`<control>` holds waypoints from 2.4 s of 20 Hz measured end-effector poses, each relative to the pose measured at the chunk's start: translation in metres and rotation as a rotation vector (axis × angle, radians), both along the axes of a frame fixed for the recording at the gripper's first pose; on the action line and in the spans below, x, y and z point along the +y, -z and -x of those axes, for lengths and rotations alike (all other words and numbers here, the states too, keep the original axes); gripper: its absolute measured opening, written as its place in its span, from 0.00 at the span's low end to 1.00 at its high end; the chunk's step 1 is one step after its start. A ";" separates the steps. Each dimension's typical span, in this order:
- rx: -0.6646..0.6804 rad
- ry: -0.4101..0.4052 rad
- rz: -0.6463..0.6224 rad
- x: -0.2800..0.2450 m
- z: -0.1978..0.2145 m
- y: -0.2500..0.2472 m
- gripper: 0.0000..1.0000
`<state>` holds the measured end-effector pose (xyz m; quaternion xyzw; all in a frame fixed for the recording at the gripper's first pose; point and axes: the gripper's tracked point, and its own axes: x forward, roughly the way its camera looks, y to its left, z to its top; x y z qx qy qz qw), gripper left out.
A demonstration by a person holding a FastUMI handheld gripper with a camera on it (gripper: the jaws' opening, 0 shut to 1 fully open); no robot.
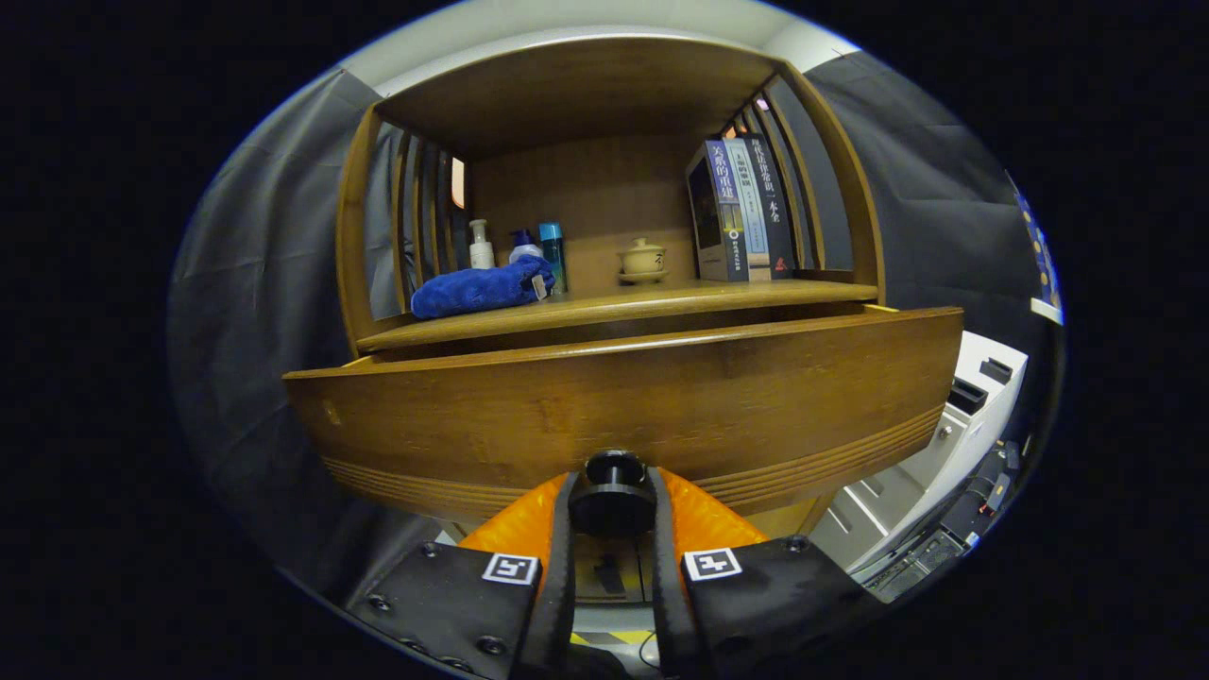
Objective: Pull open the drawer, take out the items inside it, and place them on the countertop above the cabinet.
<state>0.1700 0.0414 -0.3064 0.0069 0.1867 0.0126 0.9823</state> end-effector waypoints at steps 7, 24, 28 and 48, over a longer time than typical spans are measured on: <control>0.020 -0.025 0.008 0.000 0.048 -0.008 0.43; 0.025 -0.049 0.049 0.003 0.093 -0.008 0.42; -0.001 -0.052 0.050 0.009 0.090 -0.013 0.52; 0.116 -0.234 0.235 0.056 -0.075 -0.167 0.98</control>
